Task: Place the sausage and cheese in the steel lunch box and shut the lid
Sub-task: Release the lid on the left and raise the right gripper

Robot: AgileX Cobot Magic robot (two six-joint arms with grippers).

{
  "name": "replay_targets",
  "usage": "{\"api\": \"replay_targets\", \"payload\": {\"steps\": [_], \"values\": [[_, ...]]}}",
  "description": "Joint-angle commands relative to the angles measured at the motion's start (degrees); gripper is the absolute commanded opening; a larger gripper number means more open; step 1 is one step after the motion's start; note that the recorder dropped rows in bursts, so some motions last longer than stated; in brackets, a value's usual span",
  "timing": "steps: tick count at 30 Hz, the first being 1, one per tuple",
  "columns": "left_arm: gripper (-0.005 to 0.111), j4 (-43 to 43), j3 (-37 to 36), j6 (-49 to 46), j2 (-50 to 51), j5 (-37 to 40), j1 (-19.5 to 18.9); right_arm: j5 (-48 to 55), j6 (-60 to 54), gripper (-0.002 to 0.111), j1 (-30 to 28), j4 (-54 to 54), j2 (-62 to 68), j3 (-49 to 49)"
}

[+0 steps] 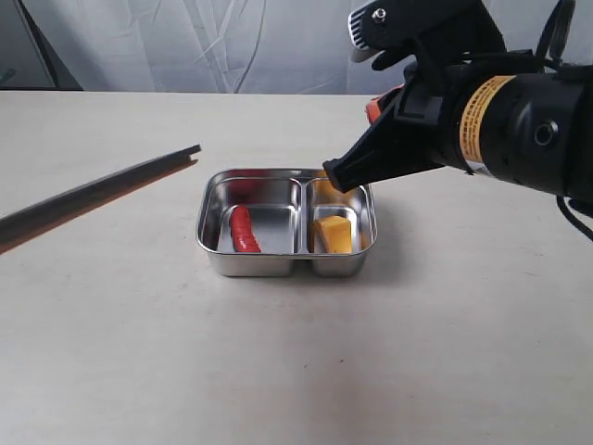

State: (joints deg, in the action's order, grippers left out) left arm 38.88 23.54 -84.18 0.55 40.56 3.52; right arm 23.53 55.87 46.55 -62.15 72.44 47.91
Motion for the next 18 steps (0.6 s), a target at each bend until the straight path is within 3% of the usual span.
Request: {"api": "replay_targets", "payload": {"steps": [1,5,11,14,18], "values": [[0.000,1.6,0.6,2.8,-0.5,-3.1,0.0,-2.3,1.4,-0.001,-0.2,-1.1,-0.2,0.1],[0.000,1.6,0.6,-8.2,-0.5,-8.3,0.0,-3.1,11.1,-0.001,-0.9,1.1,-0.2,0.1],[0.000,8.4,2.0,-24.7,-0.5,-12.0,0.1,-14.9,9.8,-0.001,-8.0,13.2,1.9,0.1],[0.000,9.1,3.3,-27.7,-0.5,-12.0,0.2,-20.4,7.2,-0.001,-11.8,19.4,3.8,0.1],[0.000,8.8,3.6,-27.7,-0.5,-9.2,2.0,-26.1,7.0,-0.001,-13.7,19.6,7.2,0.1]]}}
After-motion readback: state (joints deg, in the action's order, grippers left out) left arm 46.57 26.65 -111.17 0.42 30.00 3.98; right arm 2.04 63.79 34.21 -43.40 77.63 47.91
